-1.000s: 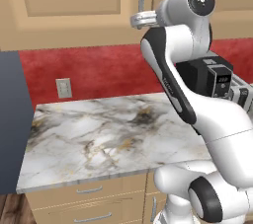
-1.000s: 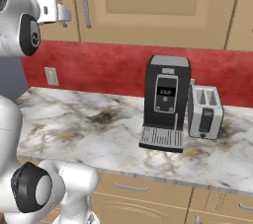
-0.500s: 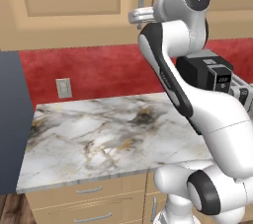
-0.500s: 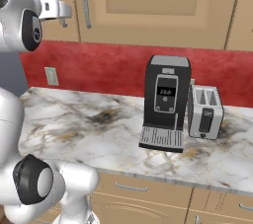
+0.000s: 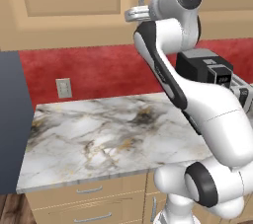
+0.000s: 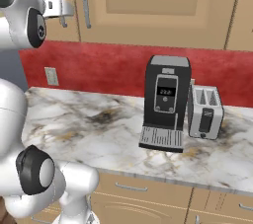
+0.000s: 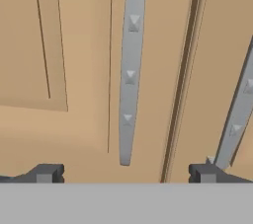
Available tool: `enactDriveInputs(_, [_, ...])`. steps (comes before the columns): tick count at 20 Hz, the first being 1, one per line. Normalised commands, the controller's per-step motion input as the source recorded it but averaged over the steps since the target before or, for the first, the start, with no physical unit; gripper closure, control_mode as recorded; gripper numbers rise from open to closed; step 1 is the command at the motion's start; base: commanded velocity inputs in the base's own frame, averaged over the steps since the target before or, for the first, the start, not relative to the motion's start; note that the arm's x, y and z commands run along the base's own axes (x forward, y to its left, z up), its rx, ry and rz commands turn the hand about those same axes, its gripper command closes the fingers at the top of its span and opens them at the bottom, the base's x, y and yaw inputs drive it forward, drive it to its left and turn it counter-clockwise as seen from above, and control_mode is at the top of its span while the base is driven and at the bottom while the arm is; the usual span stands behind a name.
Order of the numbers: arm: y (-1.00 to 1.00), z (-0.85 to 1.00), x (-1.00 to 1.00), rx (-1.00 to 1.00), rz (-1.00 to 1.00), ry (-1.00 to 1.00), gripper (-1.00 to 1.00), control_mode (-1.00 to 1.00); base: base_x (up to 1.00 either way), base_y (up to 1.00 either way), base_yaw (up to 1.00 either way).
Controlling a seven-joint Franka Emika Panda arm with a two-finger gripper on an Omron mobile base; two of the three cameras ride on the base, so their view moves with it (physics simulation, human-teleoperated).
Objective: Open the cabinet directly in front. Then move the beer and the cup to the dining counter with the jar on it.
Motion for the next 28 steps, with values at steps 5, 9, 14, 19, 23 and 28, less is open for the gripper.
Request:
enactDriveInputs(5, [0.01, -0.09, 0.3, 0.0, 0.0, -0.01, -1.0, -1.0, 0.0, 0.0, 0.0])
enactDriveInputs(9, [0.0, -0.13, 0.27, 0.0, 0.0, -0.03, -1.0, -1.0, 0.0, 0.0, 0.0])
enactDriveInputs(14, [0.0, -0.11, 0.27, 0.0, 0.0, -0.04, -1.0, -1.0, 0.0, 0.0, 0.0])
enactDriveInputs(19, [0.01, -0.1, 0.26, 0.0, 0.0, -0.04, -1.0, -1.0, 0.0, 0.0, 0.0])
enactDriveInputs(23, [0.08, -0.1, 0.29, 0.0, 0.0, -0.02, -1.0, -1.0, 0.0, 0.0, 0.0])
enactDriveInputs(28, [0.08, -0.09, 0.25, 0.0, 0.0, -0.02, -1.0, -1.0, 0.0, 0.0, 0.0])
